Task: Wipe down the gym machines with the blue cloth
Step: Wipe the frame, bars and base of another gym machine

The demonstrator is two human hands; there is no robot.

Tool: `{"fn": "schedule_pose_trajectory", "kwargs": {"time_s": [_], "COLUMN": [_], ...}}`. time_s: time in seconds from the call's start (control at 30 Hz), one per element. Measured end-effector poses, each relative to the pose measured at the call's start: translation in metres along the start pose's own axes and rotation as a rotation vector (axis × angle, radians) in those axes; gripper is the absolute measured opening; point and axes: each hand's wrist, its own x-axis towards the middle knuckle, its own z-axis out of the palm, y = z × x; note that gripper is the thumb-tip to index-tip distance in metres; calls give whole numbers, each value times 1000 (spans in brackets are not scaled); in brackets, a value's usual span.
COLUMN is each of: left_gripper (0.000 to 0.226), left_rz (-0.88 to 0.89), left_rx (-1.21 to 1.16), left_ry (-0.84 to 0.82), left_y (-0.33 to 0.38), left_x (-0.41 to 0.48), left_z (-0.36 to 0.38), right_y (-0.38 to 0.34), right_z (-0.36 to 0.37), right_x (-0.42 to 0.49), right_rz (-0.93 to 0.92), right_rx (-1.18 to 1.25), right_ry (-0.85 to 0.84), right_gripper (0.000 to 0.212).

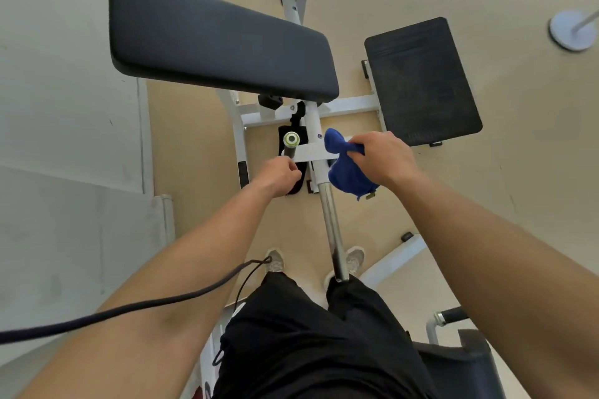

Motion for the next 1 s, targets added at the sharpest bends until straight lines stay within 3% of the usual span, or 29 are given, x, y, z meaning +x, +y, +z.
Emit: {"fn": "schedule_pose_trajectory", "kwargs": {"time_s": [0.2,0.47,0.73,1.0], "left_gripper": [23,21,23,28], "left_rz": [-73,-269,-289,-562], "left_rx": [-40,-181,-181,-352], "left_ry": [41,177,256,457], "left_y": [25,57,69,107], "left_x": [-1,-19,-10,-1], "left_z": [13,58,79,105], "right_y": [33,91,94,73], "right_z": [-6,-7,-7,-25], "right_x": [16,61,108,173], "right_rz": [-67,-317,-450,-842], "right_rx": [-26,-177,-279,-429], "right_ry": [-38,-198,-250,-355], "right_gripper": [21,22,23,21]}}
